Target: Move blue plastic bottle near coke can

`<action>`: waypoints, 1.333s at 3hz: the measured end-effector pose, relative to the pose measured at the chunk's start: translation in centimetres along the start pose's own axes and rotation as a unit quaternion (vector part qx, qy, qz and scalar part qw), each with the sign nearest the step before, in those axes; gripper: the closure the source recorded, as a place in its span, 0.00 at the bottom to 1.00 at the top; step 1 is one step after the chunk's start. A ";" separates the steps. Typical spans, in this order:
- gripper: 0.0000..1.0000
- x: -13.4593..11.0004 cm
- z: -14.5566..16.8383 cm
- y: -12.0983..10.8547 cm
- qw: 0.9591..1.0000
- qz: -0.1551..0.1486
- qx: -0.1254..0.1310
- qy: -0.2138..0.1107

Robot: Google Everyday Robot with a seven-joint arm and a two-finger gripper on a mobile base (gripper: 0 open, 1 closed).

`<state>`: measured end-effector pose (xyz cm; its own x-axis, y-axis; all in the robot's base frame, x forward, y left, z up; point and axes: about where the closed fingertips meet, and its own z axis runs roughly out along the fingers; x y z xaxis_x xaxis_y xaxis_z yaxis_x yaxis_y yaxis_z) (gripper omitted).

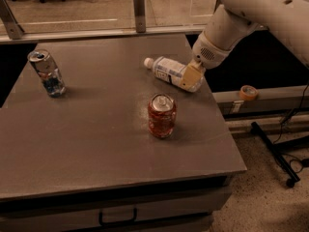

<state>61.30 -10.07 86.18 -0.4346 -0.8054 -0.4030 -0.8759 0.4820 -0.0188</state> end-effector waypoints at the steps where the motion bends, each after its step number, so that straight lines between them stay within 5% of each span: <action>1: 1.00 4.2 -1.3 1.1 0.999 -0.006 -0.035 0.000; 2: 0.82 7.3 -2.8 2.8 0.995 -0.039 -0.091 -0.013; 3: 0.59 8.0 -3.7 4.8 0.982 -0.104 -0.159 -0.025; 4: 0.36 7.9 -3.8 6.1 0.967 -0.155 -0.198 -0.040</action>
Offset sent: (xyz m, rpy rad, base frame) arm -0.1041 -0.0862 0.0029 0.1535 0.1806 0.2825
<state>51.75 -14.86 86.34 -0.1344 -0.8529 -0.5044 -0.9798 0.0384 0.1961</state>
